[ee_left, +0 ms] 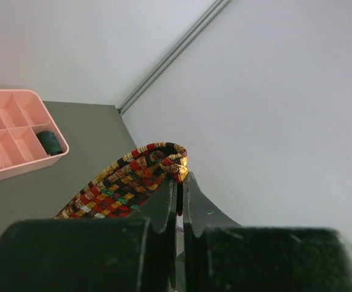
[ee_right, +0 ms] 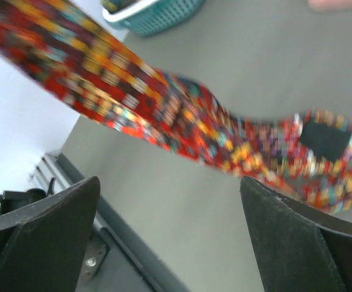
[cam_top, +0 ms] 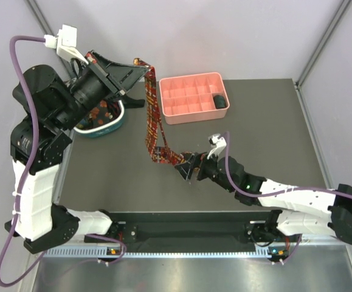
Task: Roll the ties
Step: Flatten the tie
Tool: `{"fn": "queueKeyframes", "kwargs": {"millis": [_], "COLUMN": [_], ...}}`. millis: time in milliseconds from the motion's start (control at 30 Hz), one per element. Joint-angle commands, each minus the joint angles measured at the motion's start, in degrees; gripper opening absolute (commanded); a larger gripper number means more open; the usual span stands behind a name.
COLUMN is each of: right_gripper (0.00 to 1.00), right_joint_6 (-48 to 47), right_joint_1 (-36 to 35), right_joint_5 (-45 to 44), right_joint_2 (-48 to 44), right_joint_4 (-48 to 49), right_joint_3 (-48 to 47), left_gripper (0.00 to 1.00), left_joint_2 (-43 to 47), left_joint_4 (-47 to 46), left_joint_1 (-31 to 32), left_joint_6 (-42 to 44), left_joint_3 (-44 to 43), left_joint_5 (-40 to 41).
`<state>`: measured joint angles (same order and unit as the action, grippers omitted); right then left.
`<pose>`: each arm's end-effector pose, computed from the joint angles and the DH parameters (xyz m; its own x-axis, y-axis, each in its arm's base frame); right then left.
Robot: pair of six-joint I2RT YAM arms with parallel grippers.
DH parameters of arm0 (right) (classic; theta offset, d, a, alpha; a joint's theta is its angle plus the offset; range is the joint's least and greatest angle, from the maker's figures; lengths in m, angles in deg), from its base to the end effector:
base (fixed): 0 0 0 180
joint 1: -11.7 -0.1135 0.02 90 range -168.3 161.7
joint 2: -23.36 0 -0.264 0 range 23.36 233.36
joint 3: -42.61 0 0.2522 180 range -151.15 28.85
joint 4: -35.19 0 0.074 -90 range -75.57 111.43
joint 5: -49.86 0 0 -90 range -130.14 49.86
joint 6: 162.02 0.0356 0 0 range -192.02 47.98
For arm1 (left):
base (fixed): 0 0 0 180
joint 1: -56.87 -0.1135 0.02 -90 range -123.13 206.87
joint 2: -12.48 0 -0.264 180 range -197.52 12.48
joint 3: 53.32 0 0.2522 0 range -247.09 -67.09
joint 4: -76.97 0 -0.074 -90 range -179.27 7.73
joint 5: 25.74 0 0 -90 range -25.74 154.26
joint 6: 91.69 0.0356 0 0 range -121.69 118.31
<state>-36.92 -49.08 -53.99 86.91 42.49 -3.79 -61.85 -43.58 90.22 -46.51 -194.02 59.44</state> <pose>0.1297 0.2143 0.2569 -0.4894 0.2687 -0.8296 -0.5511 0.6420 0.5330 0.1307 -0.0896 0.6119 -0.3639 -0.6014 -0.7113 0.5089 0.5112 -0.6926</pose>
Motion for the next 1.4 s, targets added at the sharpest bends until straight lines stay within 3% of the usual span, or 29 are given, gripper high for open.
{"fn": "queueKeyframes", "kwargs": {"millis": [0,267,467,633,1000,1200,1367], "right_gripper": [1.0,0.99,1.0,1.0,1.0,1.0,0.86], "right_joint_6": [15.68,47.76,59.1,67.72,78.01,77.93,78.38], "right_joint_1": [-1.01,-2.16,-3.12,-3.91,-7.78,-7.34,-4.37], "right_joint_5": [-2.84,-10.58,-13.92,-13.84,-22.19,-23.94,-24.39], "right_joint_2": [0.96,5.53,9.65,18.0,25.99,32.59,36.28], "right_joint_4": [-0.93,-4.18,12.66,19.62,29.99,37.3,37.73], "right_joint_3": [1.7,-0.05,3.38,1.44,0.56,-1.89,-2.6], "left_gripper": [0.0,0.0,0.0,0.0,0.0,0.0,0.0], "left_joint_2": [1.46,3.48,4.63,4.72,5.77,6.12,6.82], "left_joint_4": [-4.65,-5.26,-5.96,-5.7,-5.17,-4.74,-4.3], "left_joint_1": [-0.21,-0.21,-0.21,-0.21,-0.21,-0.21,-0.21], "left_joint_6": [1.4,2.01,2.19,2.1,2.63,2.98,3.33], "left_joint_3": [0.19,2.83,5.03,5.12,5.56,4.94,5.03], "left_joint_5": [1.13,2.09,2.27,2.18,2.88,3.33,4.03]}}
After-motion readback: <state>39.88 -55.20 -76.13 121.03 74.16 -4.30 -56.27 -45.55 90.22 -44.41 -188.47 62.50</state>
